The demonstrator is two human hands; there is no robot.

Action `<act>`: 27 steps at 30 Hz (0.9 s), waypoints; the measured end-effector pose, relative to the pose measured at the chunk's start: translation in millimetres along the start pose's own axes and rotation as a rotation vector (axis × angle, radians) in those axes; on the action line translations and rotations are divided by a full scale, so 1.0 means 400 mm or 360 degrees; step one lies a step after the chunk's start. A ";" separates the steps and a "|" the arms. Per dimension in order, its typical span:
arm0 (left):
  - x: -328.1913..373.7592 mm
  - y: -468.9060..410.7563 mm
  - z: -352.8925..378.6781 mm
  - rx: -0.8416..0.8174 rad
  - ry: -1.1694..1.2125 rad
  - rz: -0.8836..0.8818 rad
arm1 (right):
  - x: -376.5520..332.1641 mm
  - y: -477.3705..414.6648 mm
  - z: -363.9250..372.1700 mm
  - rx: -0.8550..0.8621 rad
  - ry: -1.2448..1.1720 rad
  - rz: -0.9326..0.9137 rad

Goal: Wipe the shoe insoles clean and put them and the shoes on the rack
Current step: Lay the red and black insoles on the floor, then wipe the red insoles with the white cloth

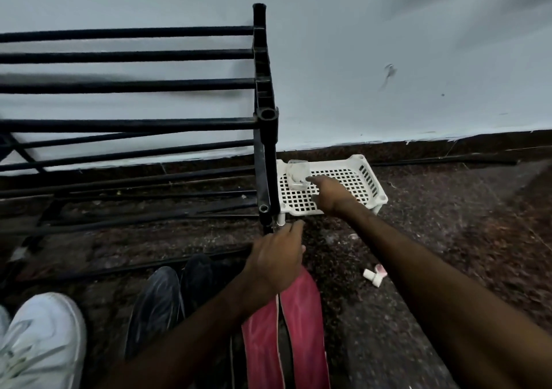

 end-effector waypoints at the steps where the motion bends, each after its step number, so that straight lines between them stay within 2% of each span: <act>1: 0.002 -0.004 0.004 -0.0001 0.0029 -0.0026 | 0.002 -0.014 0.008 -0.0064 0.0018 0.0005; 3: 0.009 -0.012 0.011 0.0015 0.0095 -0.0064 | 0.008 -0.038 0.023 -0.0135 0.0036 0.0029; 7: 0.014 -0.010 0.021 -0.0006 0.0165 -0.0091 | 0.012 -0.061 0.033 -0.0095 0.0021 0.0158; 12: 0.012 -0.005 0.037 0.0009 0.0261 -0.0121 | 0.003 -0.080 0.038 0.0114 0.0018 0.0151; 18: 0.002 -0.003 0.055 -0.0039 0.0311 -0.0141 | -0.012 -0.118 0.043 0.0387 0.0201 0.0260; 27: -0.006 0.006 0.055 -0.0074 0.0323 -0.0171 | -0.056 -0.157 0.029 0.0270 0.0350 0.0379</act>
Point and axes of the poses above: each hand's wrist, its own y-axis away from the middle knuckle, its own z-axis out of the palm, x = y × z, the point moved 1 cm from there along -y, towards the middle knuckle, and after that the axes turned 7 degrees about -z, right-handed, at the moved point
